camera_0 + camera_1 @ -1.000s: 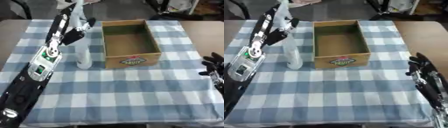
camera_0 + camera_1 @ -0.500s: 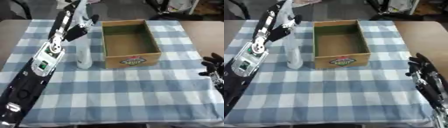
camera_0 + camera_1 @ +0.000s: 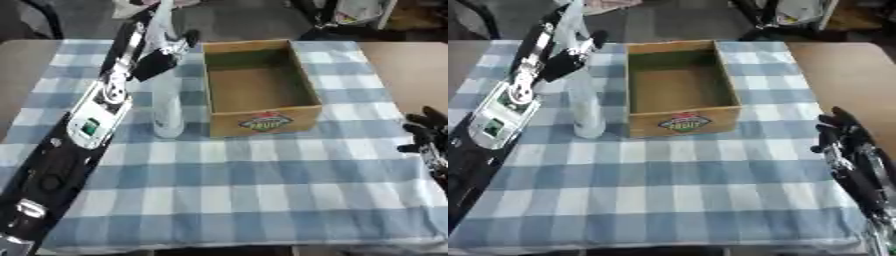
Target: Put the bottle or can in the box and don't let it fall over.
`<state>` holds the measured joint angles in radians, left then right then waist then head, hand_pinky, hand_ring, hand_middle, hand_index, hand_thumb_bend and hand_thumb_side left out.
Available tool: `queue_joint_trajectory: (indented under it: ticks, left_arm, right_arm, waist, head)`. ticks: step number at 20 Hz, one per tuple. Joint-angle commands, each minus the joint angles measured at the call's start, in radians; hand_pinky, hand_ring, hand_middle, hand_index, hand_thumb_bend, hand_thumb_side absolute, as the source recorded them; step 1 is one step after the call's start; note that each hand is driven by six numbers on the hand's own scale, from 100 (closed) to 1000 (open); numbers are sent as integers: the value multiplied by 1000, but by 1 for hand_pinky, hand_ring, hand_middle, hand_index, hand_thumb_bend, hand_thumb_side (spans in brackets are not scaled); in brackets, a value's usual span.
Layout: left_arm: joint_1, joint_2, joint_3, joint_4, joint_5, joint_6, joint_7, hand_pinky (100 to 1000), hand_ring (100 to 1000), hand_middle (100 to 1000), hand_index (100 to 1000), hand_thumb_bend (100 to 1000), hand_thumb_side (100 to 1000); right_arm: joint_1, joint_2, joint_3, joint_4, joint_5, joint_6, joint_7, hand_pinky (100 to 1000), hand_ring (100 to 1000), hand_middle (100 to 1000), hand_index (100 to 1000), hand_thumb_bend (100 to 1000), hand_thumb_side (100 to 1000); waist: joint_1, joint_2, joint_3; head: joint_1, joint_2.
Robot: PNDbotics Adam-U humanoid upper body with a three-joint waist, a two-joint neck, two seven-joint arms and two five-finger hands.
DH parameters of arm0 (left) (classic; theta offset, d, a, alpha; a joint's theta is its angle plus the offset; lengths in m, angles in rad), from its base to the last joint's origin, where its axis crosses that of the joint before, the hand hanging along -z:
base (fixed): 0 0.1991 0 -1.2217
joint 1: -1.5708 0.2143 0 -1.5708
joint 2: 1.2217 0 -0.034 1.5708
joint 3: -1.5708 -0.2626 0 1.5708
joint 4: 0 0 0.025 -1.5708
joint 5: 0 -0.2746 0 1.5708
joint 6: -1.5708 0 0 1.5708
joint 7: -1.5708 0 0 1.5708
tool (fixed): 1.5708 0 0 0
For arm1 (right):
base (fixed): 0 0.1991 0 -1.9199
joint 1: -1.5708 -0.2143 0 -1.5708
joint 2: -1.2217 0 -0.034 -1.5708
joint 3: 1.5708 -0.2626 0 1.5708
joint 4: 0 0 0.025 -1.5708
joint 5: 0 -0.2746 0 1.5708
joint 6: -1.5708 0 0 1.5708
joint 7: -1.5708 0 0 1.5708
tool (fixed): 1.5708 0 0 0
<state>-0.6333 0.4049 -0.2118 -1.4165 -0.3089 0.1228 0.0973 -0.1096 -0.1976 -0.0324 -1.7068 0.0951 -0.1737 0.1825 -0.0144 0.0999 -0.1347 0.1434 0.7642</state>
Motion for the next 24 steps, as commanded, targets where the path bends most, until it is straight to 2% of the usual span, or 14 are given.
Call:
queue_joint_trajectory:
  ticks: [1, 14, 24]
  left_arm:
    - [-24, 19, 0, -1, 16, -3, -22, 791, 749, 786, 944, 520, 734]
    - [-28, 26, 4, 21, 21, 5, -22, 792, 751, 791, 946, 514, 748]
    - [-42, 22, -2, 33, 47, -2, -16, 787, 726, 735, 915, 424, 742]
  right_arm:
    - [-11, -10, -1, -12, -7, -1, 3, 684, 885, 861, 1000, 158, 647]
    - [-10, -9, -2, -10, -8, -1, 4, 684, 885, 857, 1000, 157, 648]
    - [-8, -7, -3, -9, -8, 0, 5, 683, 881, 857, 1000, 157, 649]
  waist:
    - [1, -15, -2]
    - [0, -18, -4]
    - [-1, -18, -8]
  head:
    - [4, 6]
    - [6, 6]
    - [9, 6]
